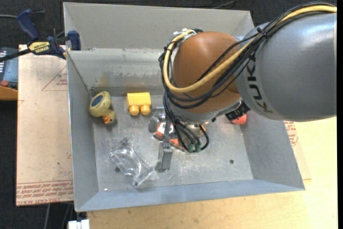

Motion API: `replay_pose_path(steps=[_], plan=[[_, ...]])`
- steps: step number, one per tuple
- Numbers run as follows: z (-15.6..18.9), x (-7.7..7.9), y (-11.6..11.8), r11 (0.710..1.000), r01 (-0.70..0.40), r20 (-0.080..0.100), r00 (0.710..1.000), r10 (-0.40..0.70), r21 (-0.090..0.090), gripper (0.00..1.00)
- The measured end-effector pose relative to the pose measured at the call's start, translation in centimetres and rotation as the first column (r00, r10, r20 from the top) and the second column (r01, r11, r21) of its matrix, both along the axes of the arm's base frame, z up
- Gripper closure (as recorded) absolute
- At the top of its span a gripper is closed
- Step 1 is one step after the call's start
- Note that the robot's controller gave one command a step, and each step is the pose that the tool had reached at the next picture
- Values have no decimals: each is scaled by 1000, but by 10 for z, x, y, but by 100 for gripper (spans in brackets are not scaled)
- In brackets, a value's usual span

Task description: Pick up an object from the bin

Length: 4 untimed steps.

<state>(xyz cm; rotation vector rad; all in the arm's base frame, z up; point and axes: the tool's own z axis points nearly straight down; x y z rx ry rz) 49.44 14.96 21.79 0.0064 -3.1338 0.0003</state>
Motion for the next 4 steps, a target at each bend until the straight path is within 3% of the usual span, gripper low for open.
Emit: replay_pose_path(steps=[1,2,3,4], plan=[[4,2,-1,1000,5,8,1000,-5,1,0],[-98,-6,21,969,248,7,969,-248,2,0],[-56,-13,25,1000,22,16,1000,-22,4,0],[-117,-7,43,949,315,6,949,-315,3,0]])
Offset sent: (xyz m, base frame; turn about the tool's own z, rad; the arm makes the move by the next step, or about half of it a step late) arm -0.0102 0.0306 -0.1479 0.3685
